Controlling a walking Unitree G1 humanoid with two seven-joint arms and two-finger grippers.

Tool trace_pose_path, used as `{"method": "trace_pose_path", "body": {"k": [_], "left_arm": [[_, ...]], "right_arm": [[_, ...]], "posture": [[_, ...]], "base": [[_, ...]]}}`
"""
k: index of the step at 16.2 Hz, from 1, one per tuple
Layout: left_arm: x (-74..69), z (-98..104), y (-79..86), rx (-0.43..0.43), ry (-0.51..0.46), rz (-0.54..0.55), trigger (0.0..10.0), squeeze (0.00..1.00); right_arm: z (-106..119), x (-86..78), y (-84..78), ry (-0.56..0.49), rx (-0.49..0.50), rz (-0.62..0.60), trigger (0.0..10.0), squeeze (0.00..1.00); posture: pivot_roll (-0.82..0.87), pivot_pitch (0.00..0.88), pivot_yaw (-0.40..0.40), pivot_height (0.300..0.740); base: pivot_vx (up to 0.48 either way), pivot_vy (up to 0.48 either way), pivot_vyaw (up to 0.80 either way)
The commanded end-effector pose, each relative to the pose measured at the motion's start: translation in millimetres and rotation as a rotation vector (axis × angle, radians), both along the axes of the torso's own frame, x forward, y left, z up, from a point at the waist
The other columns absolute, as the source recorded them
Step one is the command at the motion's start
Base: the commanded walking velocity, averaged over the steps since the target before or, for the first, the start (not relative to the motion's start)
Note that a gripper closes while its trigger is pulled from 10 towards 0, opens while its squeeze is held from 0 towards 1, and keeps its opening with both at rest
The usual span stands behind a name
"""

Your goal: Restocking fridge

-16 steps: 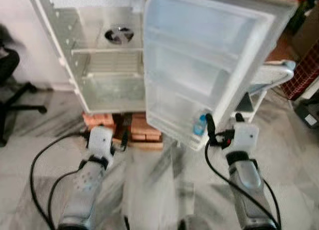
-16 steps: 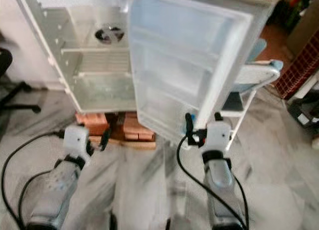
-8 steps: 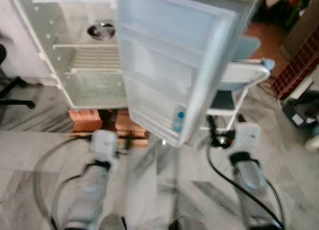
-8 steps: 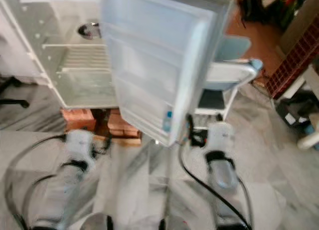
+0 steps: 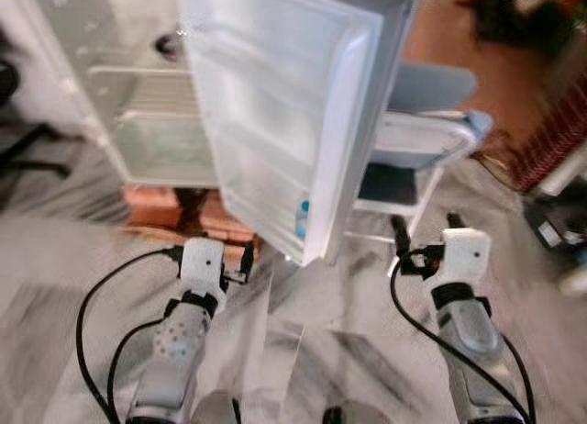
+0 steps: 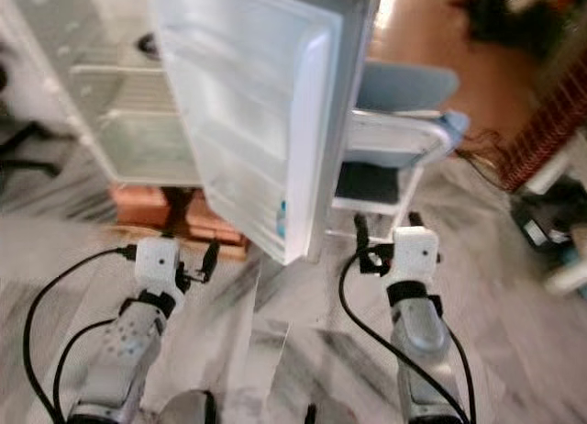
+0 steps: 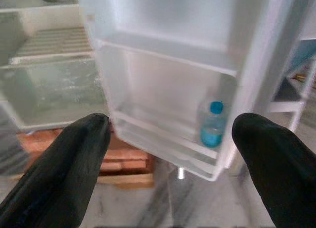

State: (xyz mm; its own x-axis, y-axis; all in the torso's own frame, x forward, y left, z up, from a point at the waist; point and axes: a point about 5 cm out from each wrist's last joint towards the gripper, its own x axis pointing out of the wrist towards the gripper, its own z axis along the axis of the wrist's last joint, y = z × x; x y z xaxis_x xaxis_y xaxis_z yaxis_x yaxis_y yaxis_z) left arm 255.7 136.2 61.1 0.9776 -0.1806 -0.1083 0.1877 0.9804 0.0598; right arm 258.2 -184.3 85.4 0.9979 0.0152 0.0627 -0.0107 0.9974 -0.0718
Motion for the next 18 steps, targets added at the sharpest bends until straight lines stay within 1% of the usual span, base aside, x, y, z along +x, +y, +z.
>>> {"method": "trace_pose_path", "body": {"k": [1, 5, 10, 18], "left_arm": [[-1.9, -2.5, 11.9, 0.018, 0.013, 0.030, 10.0, 0.00], [-2.0, -1.7, 10.8, -0.004, 0.011, 0.027, 10.0, 0.00], [-2.1, -2.2, 9.5, -0.011, 0.011, 0.024, 10.0, 0.00], [-2.9, -2.9, 4.3, -0.017, 0.014, 0.012, 10.0, 0.00]], "right_arm": [[4.9, 3.5, 9.2, -0.024, 0.003, 0.024, 10.0, 0.00], [5.1, 4.7, 8.9, -0.022, 0.005, 0.021, 10.0, 0.00], [5.1, 5.7, 10.4, -0.020, 0.016, 0.018, 10.0, 0.00], [7.3, 7.7, 7.4, -0.028, 0.002, 0.002, 10.0, 0.00]], "posture": [[0.01, 0.095, -0.032, 0.740], [0.01, 0.097, -0.035, 0.740], [0.02, 0.089, -0.041, 0.740], [0.01, 0.087, -0.041, 0.740]], "base": [[0.000, 0.000, 0.40], [0.000, 0.000, 0.00], [0.280, 0.000, 0.00], [0.324, 0.000, 0.00]]}}
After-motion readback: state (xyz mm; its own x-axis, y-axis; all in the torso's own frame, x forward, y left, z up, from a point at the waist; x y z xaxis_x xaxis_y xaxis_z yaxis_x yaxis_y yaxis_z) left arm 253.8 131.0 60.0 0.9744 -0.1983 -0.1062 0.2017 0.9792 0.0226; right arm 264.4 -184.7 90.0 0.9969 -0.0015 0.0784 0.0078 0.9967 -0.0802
